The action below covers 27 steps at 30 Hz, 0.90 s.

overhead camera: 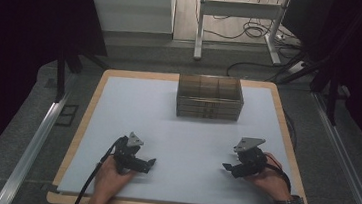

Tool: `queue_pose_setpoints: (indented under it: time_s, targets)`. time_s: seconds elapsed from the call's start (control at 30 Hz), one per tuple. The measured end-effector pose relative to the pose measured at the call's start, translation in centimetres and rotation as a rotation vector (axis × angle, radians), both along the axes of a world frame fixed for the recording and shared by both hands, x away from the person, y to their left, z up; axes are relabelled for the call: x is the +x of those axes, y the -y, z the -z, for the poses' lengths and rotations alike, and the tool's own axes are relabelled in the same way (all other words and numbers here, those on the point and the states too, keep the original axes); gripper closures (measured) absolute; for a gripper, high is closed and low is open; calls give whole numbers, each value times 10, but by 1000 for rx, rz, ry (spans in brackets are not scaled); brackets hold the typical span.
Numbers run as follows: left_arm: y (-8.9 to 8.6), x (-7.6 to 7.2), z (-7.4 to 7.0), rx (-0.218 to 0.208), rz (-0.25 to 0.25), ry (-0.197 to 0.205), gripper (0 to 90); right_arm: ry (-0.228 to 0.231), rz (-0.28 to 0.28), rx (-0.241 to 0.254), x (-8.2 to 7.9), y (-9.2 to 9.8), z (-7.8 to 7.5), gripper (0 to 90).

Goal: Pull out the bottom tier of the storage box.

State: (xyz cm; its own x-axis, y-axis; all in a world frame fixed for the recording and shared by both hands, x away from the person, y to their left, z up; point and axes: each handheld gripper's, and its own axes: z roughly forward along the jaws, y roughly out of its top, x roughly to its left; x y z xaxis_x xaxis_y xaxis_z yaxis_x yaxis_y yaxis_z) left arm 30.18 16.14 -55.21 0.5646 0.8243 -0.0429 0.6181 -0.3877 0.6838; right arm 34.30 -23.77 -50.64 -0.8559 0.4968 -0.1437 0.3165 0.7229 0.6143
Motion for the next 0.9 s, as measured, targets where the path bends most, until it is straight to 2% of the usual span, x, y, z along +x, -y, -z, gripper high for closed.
queue_pose_setpoints:
  time_s: [0.03,0.17,0.2,0.23,0.37,0.4,0.43,0.47,0.5,0.63,0.67,0.7,0.73,0.77,0.9]
  targets:
    - [0,0,0,0,0,0,0,30,-6,-21,1,-2,-1,268]
    - [0,0,0,0,0,0,0,79,-25,-47,2,-6,-3,310]
    - [0,0,0,0,0,0,0,79,-25,-47,2,-6,-3,310]
    - [0,0,0,0,0,0,0,111,-31,-59,3,-7,-3,337]
    - [0,0,0,0,0,0,0,164,-38,-83,3,-11,-4,377]
    - [0,0,0,0,0,0,0,164,-38,-83,3,-11,-4,377]
    - [0,0,0,0,0,0,0,193,-48,-99,4,-13,-4,384]
    - [0,0,0,0,0,0,0,193,-48,-99,4,-13,-4,384]
    - [0,0,0,0,0,0,0,220,-60,-117,5,-15,-3,396]
    - [0,0,0,0,0,0,0,280,-69,-160,7,-19,0,422]
    - [0,0,0,0,0,0,0,280,-69,-160,7,-19,0,422]
    - [0,0,0,0,0,0,0,310,-71,-180,7,-21,1,428]
    - [0,0,0,0,0,0,0,310,-71,-180,7,-21,1,428]
    - [0,0,0,0,0,0,0,334,-72,-201,8,-24,2,432]
    - [0,0,0,0,0,0,0,378,-75,-232,11,-29,4,435]
